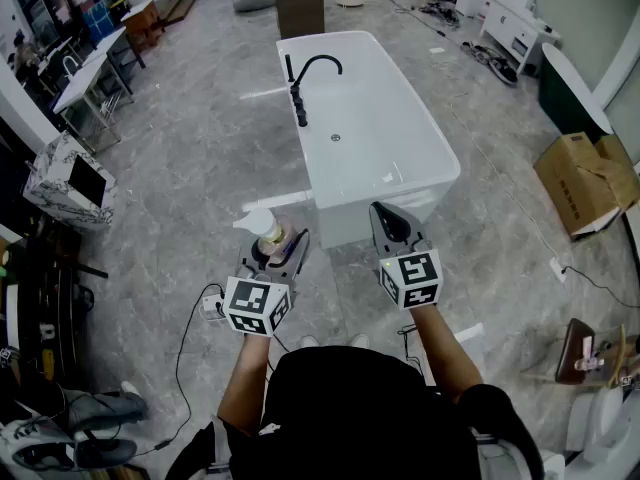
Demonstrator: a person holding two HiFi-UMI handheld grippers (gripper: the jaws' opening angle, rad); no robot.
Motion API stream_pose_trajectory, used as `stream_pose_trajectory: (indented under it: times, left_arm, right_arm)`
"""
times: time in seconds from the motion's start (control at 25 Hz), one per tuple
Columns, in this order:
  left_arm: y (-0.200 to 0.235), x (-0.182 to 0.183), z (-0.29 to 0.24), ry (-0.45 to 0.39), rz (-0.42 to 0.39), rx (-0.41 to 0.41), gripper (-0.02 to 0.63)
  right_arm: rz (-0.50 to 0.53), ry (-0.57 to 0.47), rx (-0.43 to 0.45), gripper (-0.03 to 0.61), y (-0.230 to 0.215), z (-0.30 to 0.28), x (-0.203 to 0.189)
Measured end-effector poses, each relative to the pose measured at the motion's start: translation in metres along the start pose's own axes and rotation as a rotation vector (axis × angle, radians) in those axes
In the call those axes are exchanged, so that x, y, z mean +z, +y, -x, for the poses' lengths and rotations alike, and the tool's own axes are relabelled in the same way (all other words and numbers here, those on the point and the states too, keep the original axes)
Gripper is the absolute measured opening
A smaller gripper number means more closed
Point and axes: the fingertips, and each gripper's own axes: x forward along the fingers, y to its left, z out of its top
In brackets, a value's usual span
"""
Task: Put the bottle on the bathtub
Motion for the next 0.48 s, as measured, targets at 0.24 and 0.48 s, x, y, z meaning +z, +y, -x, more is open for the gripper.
stream_pose_trajectory:
  times: [0.24,0.48]
  left_arm:
    - [-0.016,-0.004,-0.016,0.005,0.000,0.004,0.227]
    - [-0.043,-0.016,-0.025,0.006,0.011,0.026,0.227]
  right_arm:
    - [-0.027,0.010,0.015,0.025,-0.020,0.005,-0.014]
    - [-0.033,0.027,0.056,0.025,-0.035,0.020,-0.034]
